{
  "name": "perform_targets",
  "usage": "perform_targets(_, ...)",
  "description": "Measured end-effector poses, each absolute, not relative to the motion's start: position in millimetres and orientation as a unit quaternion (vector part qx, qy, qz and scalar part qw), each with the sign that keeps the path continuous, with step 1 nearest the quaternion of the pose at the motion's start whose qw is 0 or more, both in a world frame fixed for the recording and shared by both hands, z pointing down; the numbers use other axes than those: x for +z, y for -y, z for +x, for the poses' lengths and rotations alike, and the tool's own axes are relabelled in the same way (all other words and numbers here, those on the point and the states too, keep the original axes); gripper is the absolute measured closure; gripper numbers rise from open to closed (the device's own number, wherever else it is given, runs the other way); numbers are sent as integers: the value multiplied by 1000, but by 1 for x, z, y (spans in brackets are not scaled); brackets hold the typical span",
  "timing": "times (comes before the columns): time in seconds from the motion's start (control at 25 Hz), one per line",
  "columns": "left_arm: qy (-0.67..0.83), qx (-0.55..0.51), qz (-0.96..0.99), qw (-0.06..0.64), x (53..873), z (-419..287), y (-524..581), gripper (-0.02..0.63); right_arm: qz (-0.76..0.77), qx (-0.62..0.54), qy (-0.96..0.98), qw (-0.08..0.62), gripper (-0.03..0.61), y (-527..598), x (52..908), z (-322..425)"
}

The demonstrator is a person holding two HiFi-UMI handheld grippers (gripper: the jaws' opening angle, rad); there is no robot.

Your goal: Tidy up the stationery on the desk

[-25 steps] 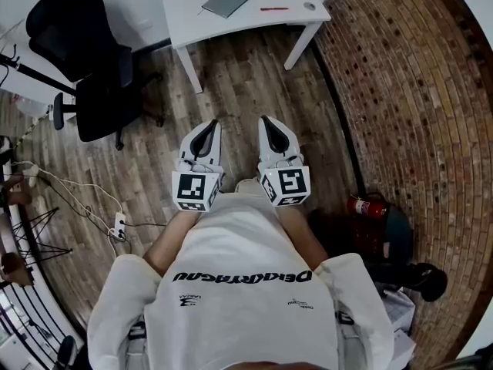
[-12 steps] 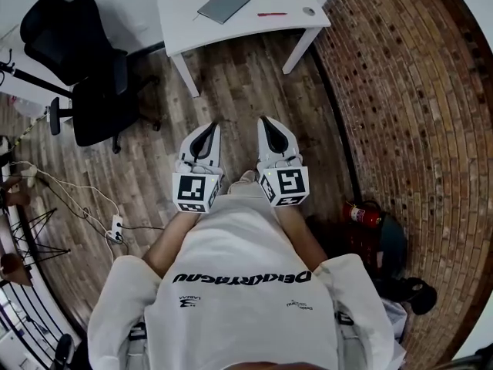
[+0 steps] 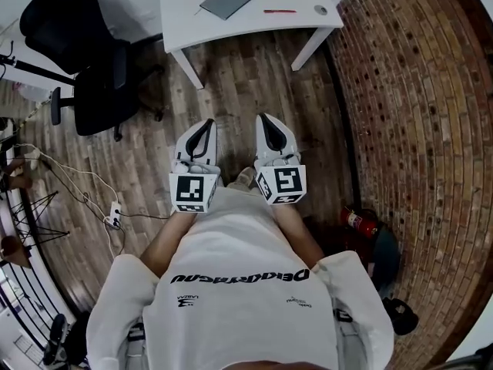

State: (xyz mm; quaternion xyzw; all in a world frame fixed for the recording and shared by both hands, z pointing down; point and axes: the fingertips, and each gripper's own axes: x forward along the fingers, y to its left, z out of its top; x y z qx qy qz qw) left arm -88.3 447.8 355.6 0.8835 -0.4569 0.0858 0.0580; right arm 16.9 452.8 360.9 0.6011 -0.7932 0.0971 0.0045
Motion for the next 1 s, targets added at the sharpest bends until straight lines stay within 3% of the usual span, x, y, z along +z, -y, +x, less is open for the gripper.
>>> perform_targets(0.4,457,87,882,77,377,-66,-401,615,596,112,795,19,577,-405,387,39)
perform_targets(1.0,438,70,892,90,378,-49,-229,615,609,119,784,23,577,-240,386,56)
